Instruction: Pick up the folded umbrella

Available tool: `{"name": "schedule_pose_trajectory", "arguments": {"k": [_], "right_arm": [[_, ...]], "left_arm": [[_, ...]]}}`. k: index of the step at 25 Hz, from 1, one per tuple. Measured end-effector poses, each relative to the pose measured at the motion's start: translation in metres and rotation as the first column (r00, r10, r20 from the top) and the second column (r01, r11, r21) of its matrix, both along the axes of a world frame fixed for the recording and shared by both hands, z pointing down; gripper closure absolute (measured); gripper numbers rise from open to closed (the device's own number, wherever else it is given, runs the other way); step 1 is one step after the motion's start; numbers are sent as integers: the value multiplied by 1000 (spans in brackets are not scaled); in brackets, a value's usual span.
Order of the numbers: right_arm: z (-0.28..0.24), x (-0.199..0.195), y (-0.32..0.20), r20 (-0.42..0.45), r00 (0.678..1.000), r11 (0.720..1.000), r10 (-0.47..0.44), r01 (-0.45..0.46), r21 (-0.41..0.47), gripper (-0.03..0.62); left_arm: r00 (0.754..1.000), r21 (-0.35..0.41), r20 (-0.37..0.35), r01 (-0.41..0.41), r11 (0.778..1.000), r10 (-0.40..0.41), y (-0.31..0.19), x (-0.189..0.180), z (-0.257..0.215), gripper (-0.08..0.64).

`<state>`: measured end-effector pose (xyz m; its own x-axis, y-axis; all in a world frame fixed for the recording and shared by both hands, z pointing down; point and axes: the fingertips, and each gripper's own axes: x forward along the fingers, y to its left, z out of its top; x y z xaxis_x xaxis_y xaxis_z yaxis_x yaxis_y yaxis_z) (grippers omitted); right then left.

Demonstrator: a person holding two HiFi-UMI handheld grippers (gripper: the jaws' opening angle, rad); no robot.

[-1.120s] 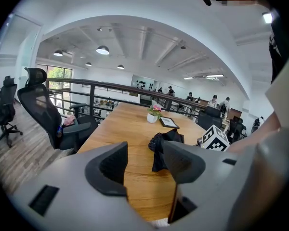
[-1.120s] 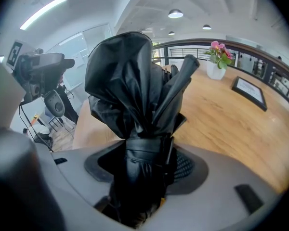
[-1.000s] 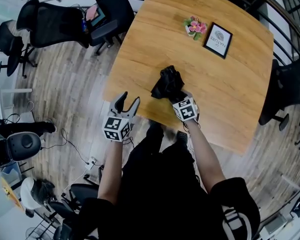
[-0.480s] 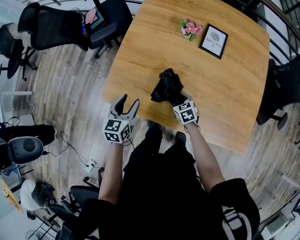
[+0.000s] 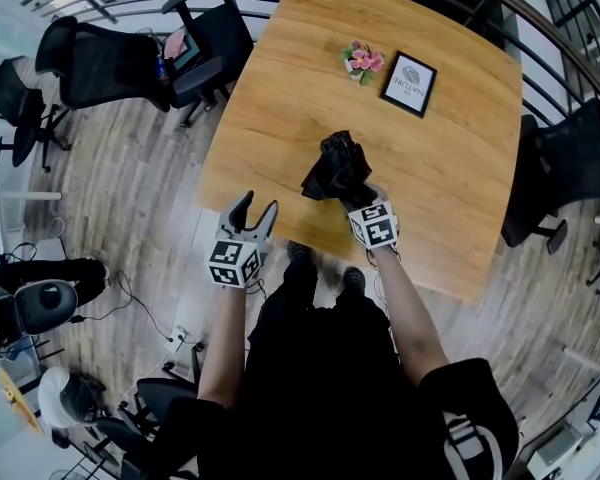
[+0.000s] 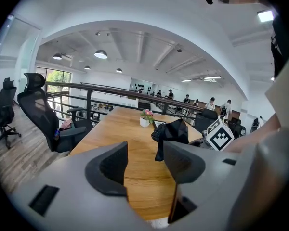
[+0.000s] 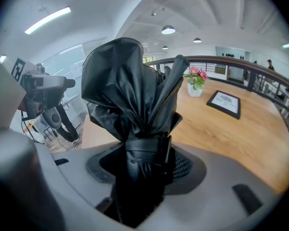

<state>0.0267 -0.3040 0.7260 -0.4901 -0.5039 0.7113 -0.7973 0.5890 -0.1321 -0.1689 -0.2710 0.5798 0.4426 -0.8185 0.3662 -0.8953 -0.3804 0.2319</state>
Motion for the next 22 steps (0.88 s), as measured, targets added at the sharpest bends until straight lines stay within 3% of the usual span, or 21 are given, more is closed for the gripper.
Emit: {"name": "schedule_pose_trajectory", "arguments": {"k": [16, 22], "right_arm": [[-93, 46, 4, 78, 997, 983, 6, -21, 185, 347], [-133, 60, 0, 158, 987, 968, 17, -56, 246, 347]], "left_arm": [[999, 56, 2, 36, 998, -36, 36, 35, -28, 316], [999, 71, 8, 41, 997, -41, 42, 44, -35, 316]]}}
